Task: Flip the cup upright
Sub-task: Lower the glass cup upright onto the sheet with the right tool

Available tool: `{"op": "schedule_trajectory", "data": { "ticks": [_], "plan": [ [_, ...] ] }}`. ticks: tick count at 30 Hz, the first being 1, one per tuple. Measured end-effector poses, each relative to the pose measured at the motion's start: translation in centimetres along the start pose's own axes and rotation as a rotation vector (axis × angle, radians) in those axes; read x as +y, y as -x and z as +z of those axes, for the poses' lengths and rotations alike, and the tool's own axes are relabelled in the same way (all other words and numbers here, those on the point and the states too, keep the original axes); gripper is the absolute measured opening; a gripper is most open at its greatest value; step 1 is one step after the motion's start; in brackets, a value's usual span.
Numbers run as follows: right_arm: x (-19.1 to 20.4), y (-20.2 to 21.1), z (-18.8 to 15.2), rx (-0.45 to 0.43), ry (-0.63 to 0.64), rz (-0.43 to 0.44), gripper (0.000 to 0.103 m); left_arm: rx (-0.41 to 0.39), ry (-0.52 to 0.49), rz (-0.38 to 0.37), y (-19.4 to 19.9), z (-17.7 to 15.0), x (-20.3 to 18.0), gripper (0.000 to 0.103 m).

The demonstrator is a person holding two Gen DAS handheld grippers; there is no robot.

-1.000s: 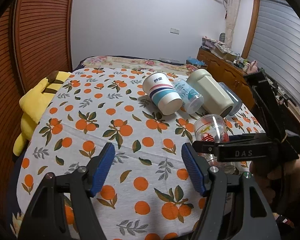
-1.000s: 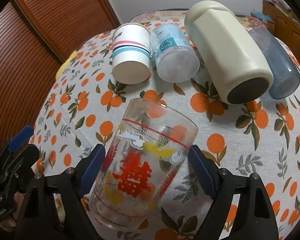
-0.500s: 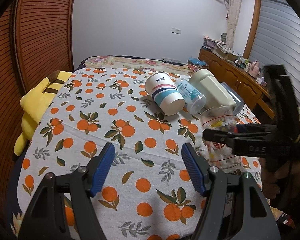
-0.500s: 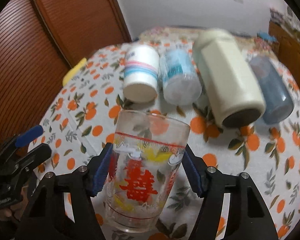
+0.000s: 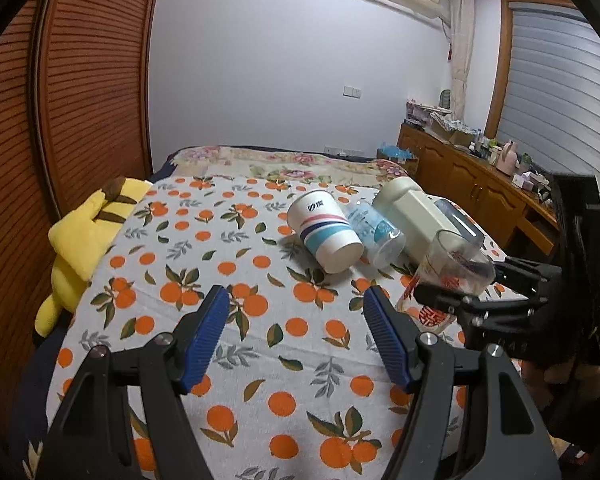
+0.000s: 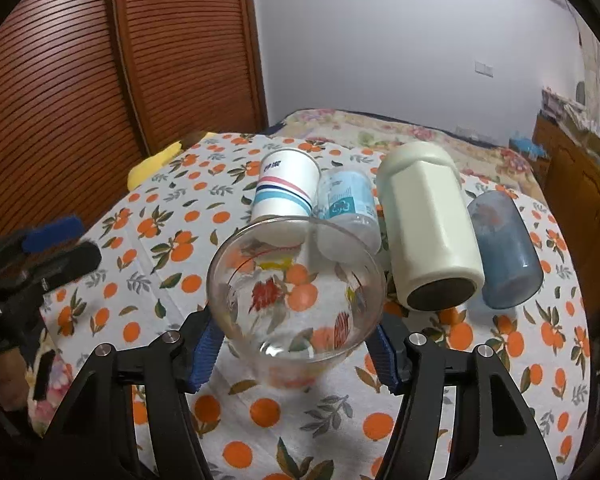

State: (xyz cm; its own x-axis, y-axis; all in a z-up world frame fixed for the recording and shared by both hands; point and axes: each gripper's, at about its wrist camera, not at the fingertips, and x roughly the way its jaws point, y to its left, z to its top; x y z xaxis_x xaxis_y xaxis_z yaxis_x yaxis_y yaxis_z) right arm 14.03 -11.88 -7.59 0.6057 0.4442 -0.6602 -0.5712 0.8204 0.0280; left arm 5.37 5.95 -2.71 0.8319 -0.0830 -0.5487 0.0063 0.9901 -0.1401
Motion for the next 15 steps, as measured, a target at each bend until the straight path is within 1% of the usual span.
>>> {"op": "schedule_trajectory", "data": {
  "ticks": [7, 12, 15],
  "plan": [
    [0.17, 0.12, -0.13, -0.001, 0.016, -0.004, 0.065, -0.017, -0.017, 0.016, -0.01, 0.3, -0.55, 0.072],
    [0.42, -0.14, 0.06, 0.017, 0.015, 0.041, 0.065, -0.041, -0.026, 0.021, 0.49, 0.4, -0.55, 0.072],
    [0.35, -0.24, 0.1, 0.013, 0.003, 0.04, 0.068, -0.046, -0.023, 0.036, 0.69, 0.58, -0.35, 0.072]
  ]
}}
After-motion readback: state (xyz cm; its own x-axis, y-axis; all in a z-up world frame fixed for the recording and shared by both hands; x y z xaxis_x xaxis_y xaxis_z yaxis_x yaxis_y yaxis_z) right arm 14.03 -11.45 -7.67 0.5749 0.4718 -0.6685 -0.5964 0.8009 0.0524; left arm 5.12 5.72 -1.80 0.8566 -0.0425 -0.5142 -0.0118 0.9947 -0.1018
